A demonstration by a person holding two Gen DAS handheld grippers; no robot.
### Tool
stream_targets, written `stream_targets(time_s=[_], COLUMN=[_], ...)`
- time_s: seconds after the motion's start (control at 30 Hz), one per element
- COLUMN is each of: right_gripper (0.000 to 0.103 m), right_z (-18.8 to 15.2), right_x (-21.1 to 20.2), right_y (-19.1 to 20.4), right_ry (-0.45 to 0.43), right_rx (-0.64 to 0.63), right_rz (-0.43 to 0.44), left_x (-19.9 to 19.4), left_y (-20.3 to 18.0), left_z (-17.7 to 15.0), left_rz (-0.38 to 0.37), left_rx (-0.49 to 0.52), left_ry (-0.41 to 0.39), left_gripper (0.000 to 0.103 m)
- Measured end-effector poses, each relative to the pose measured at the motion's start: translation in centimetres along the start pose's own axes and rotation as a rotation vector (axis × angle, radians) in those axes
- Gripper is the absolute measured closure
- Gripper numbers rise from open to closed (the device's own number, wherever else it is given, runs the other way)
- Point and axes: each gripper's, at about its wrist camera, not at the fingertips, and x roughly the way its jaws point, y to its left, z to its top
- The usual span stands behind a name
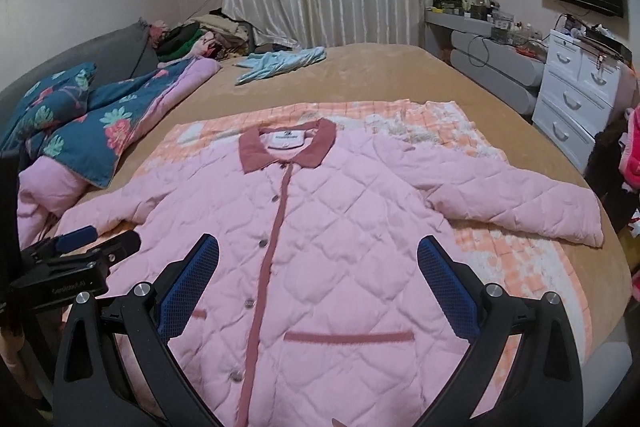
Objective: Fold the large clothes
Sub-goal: 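Move the right tool to the jacket sleeve cuff and grasp it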
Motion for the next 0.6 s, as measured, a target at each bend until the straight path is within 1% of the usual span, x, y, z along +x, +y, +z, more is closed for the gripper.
stream_targets(time_s=[0.17, 0.3, 0.37, 0.5, 0.6], right_gripper=[0.004, 0.004, 0.004, 0.004, 0.004], right_z=[2.1, 3.7, 4.6, 6.8, 7.9], right_x=[2.0, 3.8, 4.3, 5.4, 5.7], right_y=[-1.5, -3.2, -4.2, -6.5, -8.2], right_ry=[-0.008, -0.002, -0.013, -0.043, -0.063], right_rx=[0.046, 0.083, 0.106, 0.158, 0.189], right_rz=[-0.030, -0.058, -0.068, -0.101, -0.122], left_x=[1.5, 2.8, 3.6, 5.3, 6.4], left_y=[-0.8, -1.8, -2.3, -2.7, -3.4], left_z=[1.9, 3.5, 4.4, 5.8, 6.8], left_rz=[0.004, 0.023, 0.023, 0.024, 0.011], left_rx=[0.010, 0.030, 0.037, 0.019, 0.024], left_ry=[-0.003, 0.002, 0.005, 0.024, 0.027], left_gripper=[0.008, 0.008, 0.008, 0.008, 0.008])
